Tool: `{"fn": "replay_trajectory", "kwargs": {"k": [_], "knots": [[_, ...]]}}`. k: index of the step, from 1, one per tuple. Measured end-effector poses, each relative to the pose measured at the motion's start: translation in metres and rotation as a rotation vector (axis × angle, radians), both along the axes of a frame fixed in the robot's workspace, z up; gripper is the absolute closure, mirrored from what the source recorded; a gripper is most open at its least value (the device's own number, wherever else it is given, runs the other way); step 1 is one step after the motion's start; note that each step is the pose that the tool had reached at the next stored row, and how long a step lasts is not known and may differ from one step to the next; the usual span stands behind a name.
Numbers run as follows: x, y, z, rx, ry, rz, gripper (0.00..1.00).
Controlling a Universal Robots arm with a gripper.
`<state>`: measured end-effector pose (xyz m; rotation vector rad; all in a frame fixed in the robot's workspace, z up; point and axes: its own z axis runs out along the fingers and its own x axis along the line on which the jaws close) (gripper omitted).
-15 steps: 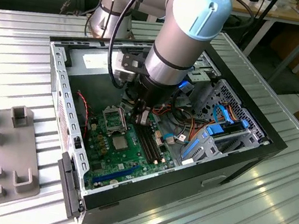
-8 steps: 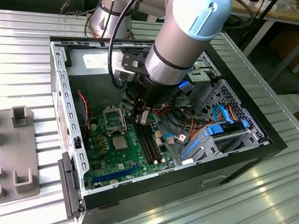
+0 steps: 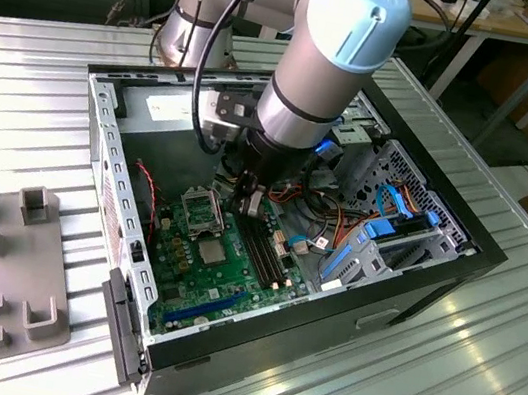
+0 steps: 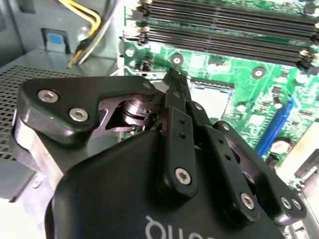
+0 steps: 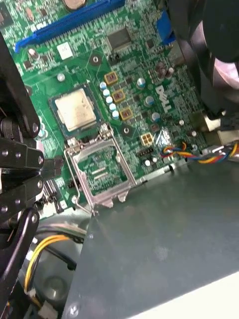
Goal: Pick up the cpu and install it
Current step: 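Close the cpu cover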
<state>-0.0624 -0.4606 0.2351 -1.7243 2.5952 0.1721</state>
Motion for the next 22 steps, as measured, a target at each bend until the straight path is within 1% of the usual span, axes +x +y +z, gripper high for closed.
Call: {"fn": "replay_trajectory", "kwargs": {"k": [1, 2, 3, 4, 6, 7, 9, 11, 13, 16, 18, 19, 20, 22], "knots": [[0.0004, 0.0007, 0.0000, 0.0071, -0.0020, 0.000, 0.89], [0.0011, 0.0016, 0.0000, 0.0206, -0.0055, 0.001, 0.89], [0.0014, 0.0019, -0.0001, 0.0303, -0.0076, 0.001, 0.89], [0.0018, 0.0023, -0.0001, 0.0419, -0.0100, 0.001, 0.89], [0.0023, 0.0033, 0.0000, 0.0611, -0.0138, 0.001, 0.89], [0.0023, 0.0040, 0.0000, 0.0686, -0.0141, 0.002, 0.89], [0.0029, 0.0053, -0.0006, 0.0812, -0.0143, 0.004, 0.89], [0.0030, 0.0054, -0.0012, 0.0834, -0.0142, 0.005, 0.89], [0.0032, 0.0054, -0.0021, 0.0838, -0.0144, 0.012, 0.89], [0.0035, 0.0054, -0.0032, 0.0841, -0.0132, 0.043, 0.89], [0.0034, 0.0054, -0.0035, 0.0842, -0.0122, 0.073, 0.89], [0.0034, 0.0054, -0.0035, 0.0846, -0.0129, 0.084, 0.89], [0.0035, 0.0054, -0.0036, 0.0873, -0.0158, 0.089, 0.89], [0.0035, 0.0054, -0.0037, 0.0993, -0.0224, 0.092, 0.89]]}}
